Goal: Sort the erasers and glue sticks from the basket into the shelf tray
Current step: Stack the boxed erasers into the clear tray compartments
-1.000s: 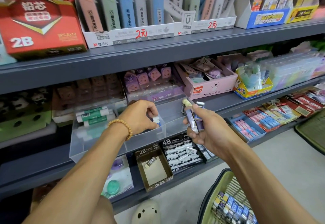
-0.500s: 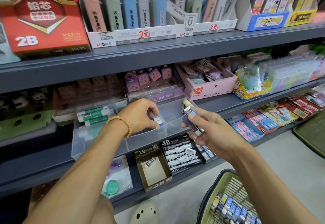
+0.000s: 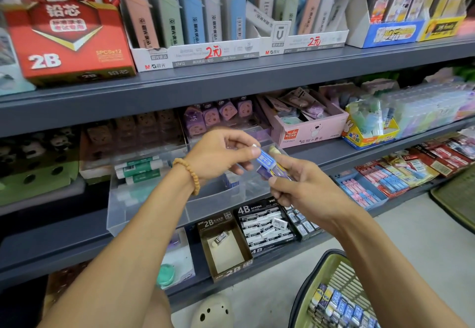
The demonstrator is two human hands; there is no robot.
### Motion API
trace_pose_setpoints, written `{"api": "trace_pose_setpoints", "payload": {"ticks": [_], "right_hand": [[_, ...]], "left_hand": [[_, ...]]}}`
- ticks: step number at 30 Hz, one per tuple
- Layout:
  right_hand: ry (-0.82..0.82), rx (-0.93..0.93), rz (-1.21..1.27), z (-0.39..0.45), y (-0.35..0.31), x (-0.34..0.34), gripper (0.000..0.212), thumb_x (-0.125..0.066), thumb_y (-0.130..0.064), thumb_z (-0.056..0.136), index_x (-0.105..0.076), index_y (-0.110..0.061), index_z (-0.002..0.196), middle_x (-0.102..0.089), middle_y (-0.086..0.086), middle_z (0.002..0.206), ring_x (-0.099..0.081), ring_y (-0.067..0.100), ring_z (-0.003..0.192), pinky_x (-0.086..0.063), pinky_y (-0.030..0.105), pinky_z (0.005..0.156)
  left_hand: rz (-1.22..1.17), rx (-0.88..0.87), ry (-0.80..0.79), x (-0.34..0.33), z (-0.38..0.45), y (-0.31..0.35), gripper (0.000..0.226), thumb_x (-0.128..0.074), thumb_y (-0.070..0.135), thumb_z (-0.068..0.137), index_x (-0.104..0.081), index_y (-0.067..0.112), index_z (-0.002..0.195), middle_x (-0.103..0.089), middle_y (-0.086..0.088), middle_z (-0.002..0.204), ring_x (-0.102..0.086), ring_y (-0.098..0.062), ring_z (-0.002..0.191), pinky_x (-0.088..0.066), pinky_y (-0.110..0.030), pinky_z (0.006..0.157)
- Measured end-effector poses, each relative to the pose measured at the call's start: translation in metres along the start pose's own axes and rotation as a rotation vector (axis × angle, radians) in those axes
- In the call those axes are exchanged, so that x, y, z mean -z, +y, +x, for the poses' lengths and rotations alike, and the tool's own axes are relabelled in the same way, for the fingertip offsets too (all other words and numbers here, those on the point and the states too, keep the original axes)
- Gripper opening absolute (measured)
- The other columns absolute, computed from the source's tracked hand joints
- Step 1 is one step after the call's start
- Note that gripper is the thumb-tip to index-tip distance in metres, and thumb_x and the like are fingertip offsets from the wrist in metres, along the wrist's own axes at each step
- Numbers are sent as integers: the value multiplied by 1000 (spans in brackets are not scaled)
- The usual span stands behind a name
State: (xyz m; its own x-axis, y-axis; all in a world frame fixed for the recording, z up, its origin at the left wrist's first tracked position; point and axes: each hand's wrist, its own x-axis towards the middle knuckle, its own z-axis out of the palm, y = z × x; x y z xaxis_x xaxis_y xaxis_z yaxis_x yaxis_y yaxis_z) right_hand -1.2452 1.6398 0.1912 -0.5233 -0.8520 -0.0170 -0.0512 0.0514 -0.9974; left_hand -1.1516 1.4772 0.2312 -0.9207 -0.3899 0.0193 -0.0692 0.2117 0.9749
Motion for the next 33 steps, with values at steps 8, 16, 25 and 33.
{"api": "trace_pose_setpoints", "payload": {"ticks": [8, 16, 25, 33], "right_hand": [[183, -112, 273, -3, 0, 9, 33, -40, -4, 103, -63, -15, 124, -59, 18, 95, -47, 14, 57, -35, 25, 50], [291, -103, 340, -4, -2, 9, 32, -34, -1, 100, -65, -7, 105, -63, 18, 91, -49, 19, 59, -36, 29, 53], [253, -103, 265, -5, 3, 11, 17, -49, -8, 102, -64, -6, 108, -64, 17, 99, -67, 15, 70, -53, 24, 61], [248, -106, 295, -8, 3, 13, 20, -55, -9, 98, -63, 1, 114, -66, 17, 97, -72, 20, 78, -56, 24, 65]], "left_hand": [[163, 20, 102, 28, -8, -2, 3, -71, 5, 84, -70, 5, 86, -68, -8, 71, -66, -11, 62, -53, -18, 54], [415, 107, -13, 30, -9, -11, 7, -73, 4, 83, -69, 2, 88, -63, -2, 65, -62, -8, 54, -55, -21, 54], [446, 174, -28, 18, -3, -26, 6, -77, 2, 79, -73, -1, 82, -68, -9, 66, -61, -6, 51, -52, -18, 54], [469, 176, 2, 14, -3, -32, 5, -74, -2, 79, -72, -1, 83, -64, -5, 65, -57, 2, 46, -47, -12, 51]]}}
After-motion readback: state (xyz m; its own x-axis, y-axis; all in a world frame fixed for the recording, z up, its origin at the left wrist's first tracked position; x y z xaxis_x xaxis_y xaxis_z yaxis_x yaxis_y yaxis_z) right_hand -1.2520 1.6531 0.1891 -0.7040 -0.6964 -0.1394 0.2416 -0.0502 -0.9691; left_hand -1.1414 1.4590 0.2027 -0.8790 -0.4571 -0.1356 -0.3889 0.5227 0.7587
